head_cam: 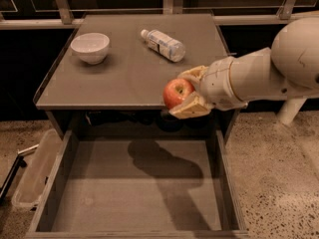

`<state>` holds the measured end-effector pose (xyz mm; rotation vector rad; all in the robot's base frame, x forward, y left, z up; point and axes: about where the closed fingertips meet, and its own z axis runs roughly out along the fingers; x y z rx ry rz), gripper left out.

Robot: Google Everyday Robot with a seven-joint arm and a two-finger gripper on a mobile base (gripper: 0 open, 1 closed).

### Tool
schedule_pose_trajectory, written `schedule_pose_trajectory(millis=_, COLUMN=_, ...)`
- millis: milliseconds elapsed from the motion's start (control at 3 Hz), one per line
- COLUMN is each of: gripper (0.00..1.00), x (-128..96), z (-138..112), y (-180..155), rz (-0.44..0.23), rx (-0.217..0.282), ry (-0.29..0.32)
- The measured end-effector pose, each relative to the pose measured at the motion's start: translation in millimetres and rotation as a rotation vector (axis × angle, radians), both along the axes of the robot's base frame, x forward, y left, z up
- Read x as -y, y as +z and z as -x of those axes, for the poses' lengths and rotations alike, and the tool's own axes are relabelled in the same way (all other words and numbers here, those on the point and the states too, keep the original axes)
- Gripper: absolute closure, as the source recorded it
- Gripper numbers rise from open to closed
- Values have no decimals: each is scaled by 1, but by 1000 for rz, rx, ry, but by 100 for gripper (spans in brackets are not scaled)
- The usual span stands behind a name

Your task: Pick apple from top drawer and place on counter

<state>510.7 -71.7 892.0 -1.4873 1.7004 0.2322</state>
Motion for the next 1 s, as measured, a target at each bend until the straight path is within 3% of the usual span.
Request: schedule_pose_trajectory(millis=1000, gripper=100, x=8, z=-84, y=33, rz=-31, rx=-19, ry=-75)
